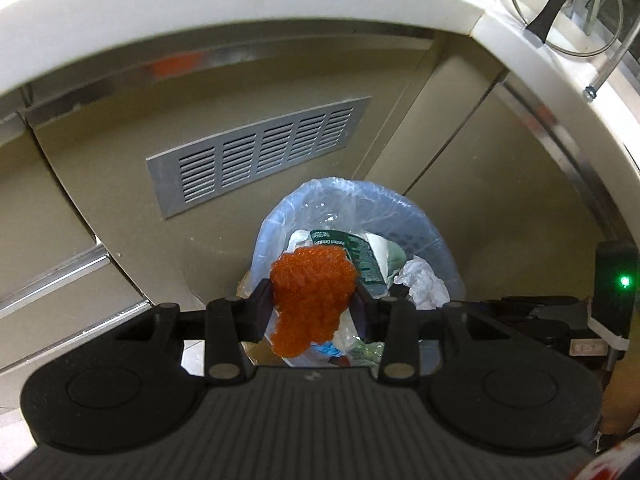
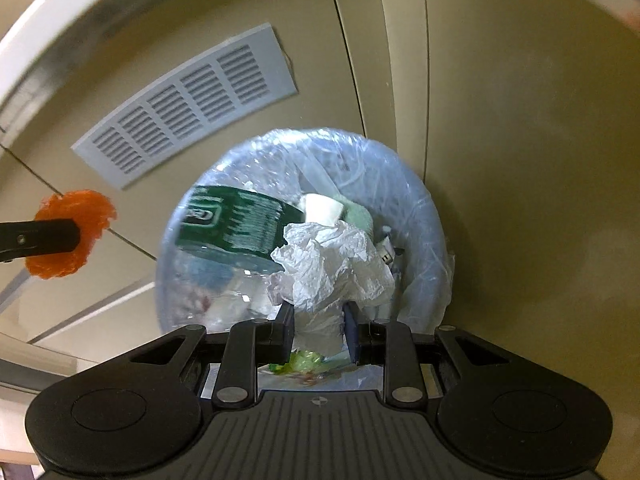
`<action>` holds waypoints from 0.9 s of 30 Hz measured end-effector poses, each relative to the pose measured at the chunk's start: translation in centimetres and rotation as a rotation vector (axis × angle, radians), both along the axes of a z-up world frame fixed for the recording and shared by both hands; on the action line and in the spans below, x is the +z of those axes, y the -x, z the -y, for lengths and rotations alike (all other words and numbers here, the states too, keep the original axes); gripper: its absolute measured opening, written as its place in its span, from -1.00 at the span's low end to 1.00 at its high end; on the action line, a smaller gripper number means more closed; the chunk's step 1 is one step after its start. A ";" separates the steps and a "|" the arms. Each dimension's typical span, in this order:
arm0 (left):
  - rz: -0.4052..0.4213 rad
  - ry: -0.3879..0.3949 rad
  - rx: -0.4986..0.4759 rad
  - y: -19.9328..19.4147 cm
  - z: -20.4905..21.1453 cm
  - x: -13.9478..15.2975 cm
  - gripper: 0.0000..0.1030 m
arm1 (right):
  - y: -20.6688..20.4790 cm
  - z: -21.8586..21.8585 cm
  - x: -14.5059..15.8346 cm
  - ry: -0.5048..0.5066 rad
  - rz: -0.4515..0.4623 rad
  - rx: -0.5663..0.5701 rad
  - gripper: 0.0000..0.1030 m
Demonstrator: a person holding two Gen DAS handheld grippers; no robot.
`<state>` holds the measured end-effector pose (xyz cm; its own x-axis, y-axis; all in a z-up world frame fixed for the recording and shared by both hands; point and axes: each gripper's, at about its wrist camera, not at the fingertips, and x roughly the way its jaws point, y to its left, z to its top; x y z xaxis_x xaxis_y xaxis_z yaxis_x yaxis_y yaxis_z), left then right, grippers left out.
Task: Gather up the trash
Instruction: 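Open the right gripper to drop the bag while the left gripper releases the scrubber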
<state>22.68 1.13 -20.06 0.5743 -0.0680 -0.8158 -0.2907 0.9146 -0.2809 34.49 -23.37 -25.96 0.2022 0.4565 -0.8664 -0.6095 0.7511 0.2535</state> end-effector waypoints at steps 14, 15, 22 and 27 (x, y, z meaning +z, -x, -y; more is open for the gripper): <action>0.004 0.040 -0.062 -2.7 1.4 -0.7 -0.29 | 0.1 1.5 0.8 -0.022 0.020 -0.074 0.16; 0.005 0.043 -0.071 -3.0 1.7 -0.7 -0.28 | 0.2 1.8 1.1 -0.022 0.030 -0.088 0.16; -0.001 0.073 -0.129 -5.6 4.3 -1.8 -0.27 | 0.8 4.3 2.6 -0.004 0.081 -0.181 0.16; -0.011 0.105 -0.142 -7.3 5.9 -3.2 -0.20 | 1.3 6.3 2.6 0.006 0.089 -0.243 0.16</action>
<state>29.94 -4.82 -23.28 0.5443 -0.2328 -0.8059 -0.1644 0.9125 -0.3746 33.22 -29.65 -23.40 0.3810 0.3797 -0.8430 -0.4302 0.8799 0.2019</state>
